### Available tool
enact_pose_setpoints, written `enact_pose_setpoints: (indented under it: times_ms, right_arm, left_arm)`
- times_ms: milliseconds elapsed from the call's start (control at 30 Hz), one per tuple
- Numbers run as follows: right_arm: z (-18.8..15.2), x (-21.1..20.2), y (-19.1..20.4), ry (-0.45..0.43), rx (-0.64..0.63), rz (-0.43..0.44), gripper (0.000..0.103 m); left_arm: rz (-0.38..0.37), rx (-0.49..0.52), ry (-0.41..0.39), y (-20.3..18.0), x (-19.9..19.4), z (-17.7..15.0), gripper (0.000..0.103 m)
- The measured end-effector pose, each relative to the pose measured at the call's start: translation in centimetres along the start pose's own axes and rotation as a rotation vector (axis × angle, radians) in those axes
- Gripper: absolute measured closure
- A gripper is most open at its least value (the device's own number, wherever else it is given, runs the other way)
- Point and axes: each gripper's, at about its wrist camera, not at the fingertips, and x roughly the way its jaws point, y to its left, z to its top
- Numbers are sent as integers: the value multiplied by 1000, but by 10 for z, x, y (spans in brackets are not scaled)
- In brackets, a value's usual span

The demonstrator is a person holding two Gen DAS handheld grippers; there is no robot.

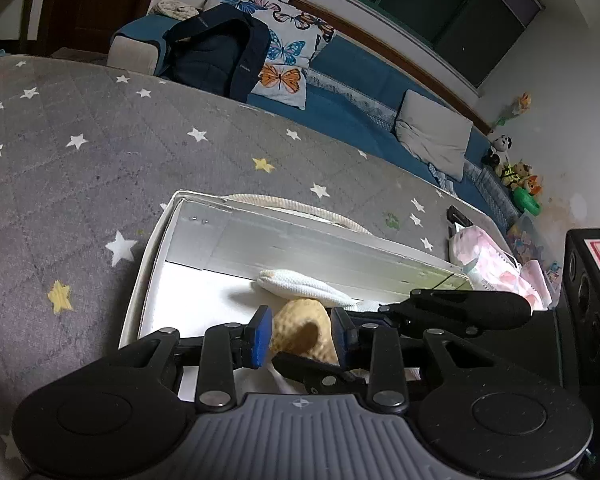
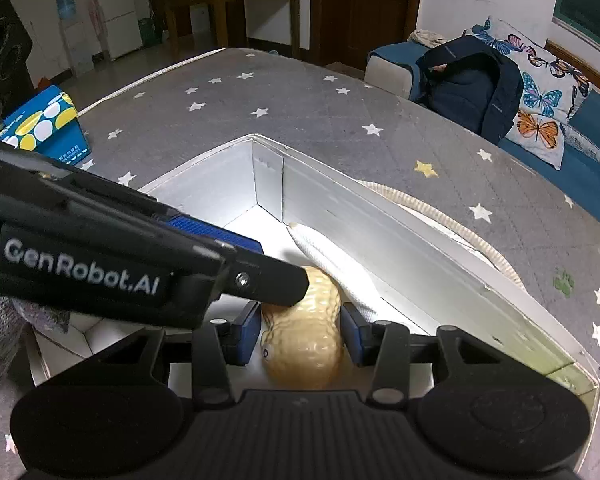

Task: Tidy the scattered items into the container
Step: 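Carry the peanut toy with the right gripper into the box, then open the right gripper to release the peanut toy in the box, then move the right gripper toward the red-haired doll on the table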

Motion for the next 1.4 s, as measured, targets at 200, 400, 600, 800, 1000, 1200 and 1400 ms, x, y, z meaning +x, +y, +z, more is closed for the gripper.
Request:
enact_pose_setpoints:
  times_ms: [200, 400, 600, 800, 1000, 1200, 1400]
  right_arm:
    - [0, 0, 1, -1, -11, 2, 59]
    - [0, -3, 1, -10, -17, 0, 59]
    - [-1, -16, 4, -30, -24, -2, 58]
    - [-8, -49, 10, -98, -22, -10, 58]
    - [-24, -92, 24, -186, -25, -22, 52]
    - [-51, -127, 40, -258, -19, -17, 52]
    - [-79, -152, 60, -294, -33, -2, 51]
  left_arm:
    - [0, -1, -1, 0, 0, -1, 69]
    - [4, 2, -8, 0, -4, -3, 69]
    - [2, 2, -30, -3, -17, -4, 69]
    - [-1, 20, -73, -11, -43, -12, 69]
    - [-11, 23, -110, -17, -71, -30, 69]
    - [-22, 32, -132, -23, -96, -52, 69]
    - [-36, 18, -140, -23, -114, -80, 69]
